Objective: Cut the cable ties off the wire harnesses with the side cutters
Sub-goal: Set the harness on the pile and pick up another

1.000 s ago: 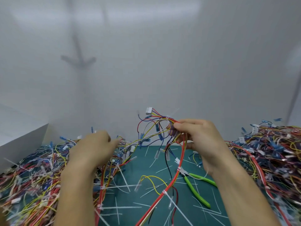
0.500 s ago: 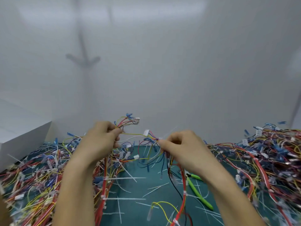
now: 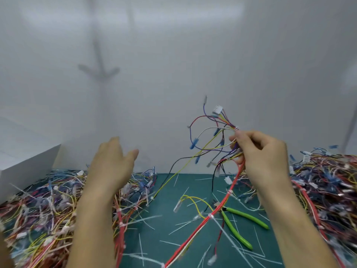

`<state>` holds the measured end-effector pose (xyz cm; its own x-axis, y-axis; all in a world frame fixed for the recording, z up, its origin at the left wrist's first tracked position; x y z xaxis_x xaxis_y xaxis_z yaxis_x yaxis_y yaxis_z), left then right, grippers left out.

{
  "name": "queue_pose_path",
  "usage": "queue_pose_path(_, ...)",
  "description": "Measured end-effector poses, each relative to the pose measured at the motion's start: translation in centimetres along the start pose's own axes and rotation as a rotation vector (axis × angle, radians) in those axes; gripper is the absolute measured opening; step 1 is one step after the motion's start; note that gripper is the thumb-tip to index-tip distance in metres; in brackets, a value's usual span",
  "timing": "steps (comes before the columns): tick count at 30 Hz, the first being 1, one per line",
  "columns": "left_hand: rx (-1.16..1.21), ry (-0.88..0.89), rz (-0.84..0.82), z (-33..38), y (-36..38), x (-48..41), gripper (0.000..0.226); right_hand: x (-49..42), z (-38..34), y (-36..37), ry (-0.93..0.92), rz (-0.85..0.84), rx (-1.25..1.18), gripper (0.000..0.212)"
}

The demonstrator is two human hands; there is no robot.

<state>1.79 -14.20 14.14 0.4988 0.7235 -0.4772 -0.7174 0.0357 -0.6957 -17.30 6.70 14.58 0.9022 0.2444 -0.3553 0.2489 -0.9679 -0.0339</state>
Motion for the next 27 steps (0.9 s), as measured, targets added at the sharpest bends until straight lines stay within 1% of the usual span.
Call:
queue_pose_path(2,0.106,0.109,-0.092,1.6,0.4,0.4,0.053,0.0,-0.1,-0.3,-0.033,0.035,-0.036,0.023)
queue_pose_path(4,0.255,0.215,-0.298,3.3,1.2,1.2,0.037,-0.1,-0.2,-0.7,-0.039,0.070,-0.090,0.023)
queue_pose_path(6,0.294,0.328,-0.518,4.6,2.1,1.8,0.026,-0.2,-0.4,-1.5,-0.039,0.119,-0.146,0.024)
queue_pose_path(7,0.289,0.369,-0.587,5.0,2.4,2.1,0.024,-0.3,-0.5,-1.9,-0.039,0.143,-0.171,0.025)
queue_pose_path(8,0.284,0.392,-0.623,5.1,2.5,2.1,0.023,-0.4,-0.6,-2.3,-0.038,0.160,-0.195,0.026)
queue_pose_path(11,0.296,0.412,-0.657,4.5,2.2,1.9,0.015,-0.6,-0.7,-3.4,-0.029,0.203,-0.252,0.027)
queue_pose_path(14,0.273,0.389,-0.663,3.7,2.0,1.8,0.009,-0.9,-0.7,-4.4,-0.019,0.264,-0.297,0.028)
queue_pose_path(17,0.318,0.363,-0.570,3.6,1.9,1.7,0.018,-1.3,-0.6,-5.1,0.001,0.256,-0.361,0.027)
queue_pose_path(21,0.354,0.330,-0.361,5.3,2.5,1.4,0.024,-1.3,-0.6,-4.6,-0.021,0.220,-0.355,0.025)
queue_pose_path(23,0.408,0.341,-0.319,6.7,3.2,1.6,0.029,-1.1,-0.8,-4.0,-0.033,0.176,-0.372,0.024)
queue_pose_path(24,0.457,0.343,-0.336,7.4,3.6,1.8,0.033,-1.1,-0.8,-3.7,-0.032,0.140,-0.389,0.024)
queue_pose_path(25,0.509,0.344,-0.387,8.1,4.1,2.1,0.039,-1.0,-0.9,-3.4,-0.028,0.099,-0.412,0.024)
queue_pose_path(27,0.568,0.370,-0.563,9.1,5.2,2.9,0.051,-0.8,-1.0,-2.8,-0.024,0.028,-0.441,0.025)
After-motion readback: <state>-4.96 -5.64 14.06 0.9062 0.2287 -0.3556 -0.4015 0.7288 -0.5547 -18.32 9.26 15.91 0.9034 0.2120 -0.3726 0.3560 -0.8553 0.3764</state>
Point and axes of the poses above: each hand's wrist, its own x-axis away from the middle knuckle, its own y-axis out of the palm, z = x × y, the point moved 3 cm from there along -x, towards the middle knuckle, and after that the axes turned 13 degrees about y, right-handed, at the moved point
